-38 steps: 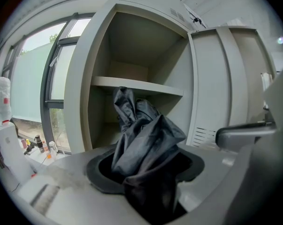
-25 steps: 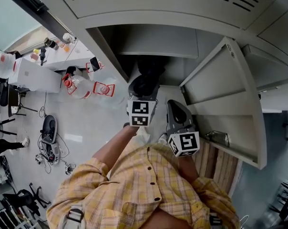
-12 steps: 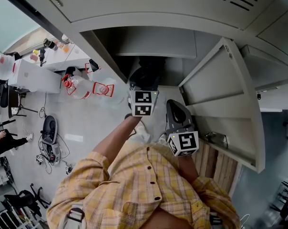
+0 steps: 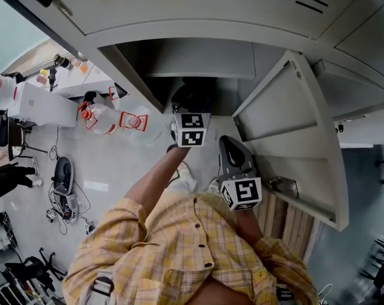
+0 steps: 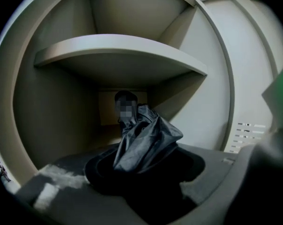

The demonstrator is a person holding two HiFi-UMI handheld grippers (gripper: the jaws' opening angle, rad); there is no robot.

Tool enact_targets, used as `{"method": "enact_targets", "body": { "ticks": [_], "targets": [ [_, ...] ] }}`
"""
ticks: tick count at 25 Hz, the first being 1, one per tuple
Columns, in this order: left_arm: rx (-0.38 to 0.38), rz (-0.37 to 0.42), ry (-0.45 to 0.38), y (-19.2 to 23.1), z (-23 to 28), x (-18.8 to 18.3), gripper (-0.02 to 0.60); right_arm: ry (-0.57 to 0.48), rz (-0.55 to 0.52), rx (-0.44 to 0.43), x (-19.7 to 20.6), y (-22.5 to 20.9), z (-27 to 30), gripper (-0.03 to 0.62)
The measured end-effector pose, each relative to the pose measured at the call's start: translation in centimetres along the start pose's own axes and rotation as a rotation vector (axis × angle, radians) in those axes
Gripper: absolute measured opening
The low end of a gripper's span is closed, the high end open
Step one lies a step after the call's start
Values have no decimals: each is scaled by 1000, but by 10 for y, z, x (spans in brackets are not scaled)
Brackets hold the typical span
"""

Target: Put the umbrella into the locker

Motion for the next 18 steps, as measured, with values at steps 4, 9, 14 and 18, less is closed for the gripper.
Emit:
{"method": "enact_targets", "body": {
  "ticks": [4, 9, 14, 18],
  "targets": [
    [-6, -21, 19, -4, 8, 7, 275, -4, -5, 5, 0, -2, -2, -3],
    [-13, -19, 26, -7, 16, 8, 275, -3, -7, 7, 2, -3, -4, -3],
    [-23, -23, 40, -8, 24, 12, 275, 2, -5, 13, 4, -6, -6, -3],
    [-25, -32, 51, -8, 28, 16, 275, -1, -9, 19, 3, -9, -7, -3]
  ]
}}
Point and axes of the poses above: the fingertips, and each gripper's own axes: z forward along the fingers, y to its left, x out of its underside, the point moved 4 cm from there along -z, backward along the fingers, and after that the axes turned 4 degrees about z, right-handed, at the moved point
